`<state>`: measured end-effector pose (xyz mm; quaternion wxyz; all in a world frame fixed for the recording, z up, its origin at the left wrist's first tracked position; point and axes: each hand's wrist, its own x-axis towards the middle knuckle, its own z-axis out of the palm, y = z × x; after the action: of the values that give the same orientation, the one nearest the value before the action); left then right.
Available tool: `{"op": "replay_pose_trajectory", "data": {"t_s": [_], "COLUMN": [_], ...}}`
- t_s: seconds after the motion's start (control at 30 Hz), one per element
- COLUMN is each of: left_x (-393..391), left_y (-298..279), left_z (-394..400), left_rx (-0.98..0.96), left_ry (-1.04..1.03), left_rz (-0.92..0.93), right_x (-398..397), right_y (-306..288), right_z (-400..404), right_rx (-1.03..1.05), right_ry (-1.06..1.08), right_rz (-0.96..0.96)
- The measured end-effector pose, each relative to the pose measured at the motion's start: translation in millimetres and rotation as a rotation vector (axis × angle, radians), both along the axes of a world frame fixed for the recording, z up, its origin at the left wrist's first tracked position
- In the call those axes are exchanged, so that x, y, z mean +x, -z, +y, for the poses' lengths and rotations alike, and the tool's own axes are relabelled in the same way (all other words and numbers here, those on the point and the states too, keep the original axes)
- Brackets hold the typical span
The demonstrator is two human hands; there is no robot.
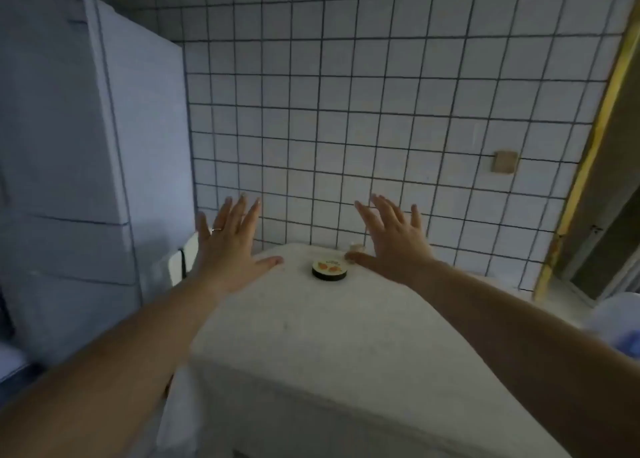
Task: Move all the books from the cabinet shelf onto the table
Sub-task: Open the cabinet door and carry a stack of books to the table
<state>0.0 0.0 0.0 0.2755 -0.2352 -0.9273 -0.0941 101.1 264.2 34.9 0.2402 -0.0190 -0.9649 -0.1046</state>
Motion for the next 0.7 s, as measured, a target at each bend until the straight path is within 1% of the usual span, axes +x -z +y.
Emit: {"op": "replay_pose_trajectory", "data": {"t_s": [0.13,0.3,0.43,0.5,0.63,0.7], "left_x": [22.6,83.3,152.9,197.8,281.1,331.8], "left_y": [35.0,78.6,116.0,134.7,159.2,167.8], "left_z": [-21.9,-47.5,-78.1,-98.2,-128.9,-146.2], "left_rx": [-0.023,-0.029,0.028,0.037,0.054,0.06], "left_ry": [-0.161,-0.337,-0.511,-0.634,-0.827,-0.951], "left_rz": [-0.042,-0.161,-0.248,-0.275,-0.315,-0.338], "right_x": [-9.9,-14.0,-3.3,10.8,44.2,65.2], "right_y": [16.9,52.4,81.3,93.8,117.2,129.6], "right_z": [-13.9,-45.2,-84.4,-112.4,-164.0,-196.9], "right_rx": [0.03,0.078,0.101,0.11,0.115,0.147], "right_ry": [-0.135,-0.335,-0.555,-0.681,-0.884,-1.025], "right_rz": [-0.052,-0.15,-0.194,-0.223,-0.323,-0.35]}}
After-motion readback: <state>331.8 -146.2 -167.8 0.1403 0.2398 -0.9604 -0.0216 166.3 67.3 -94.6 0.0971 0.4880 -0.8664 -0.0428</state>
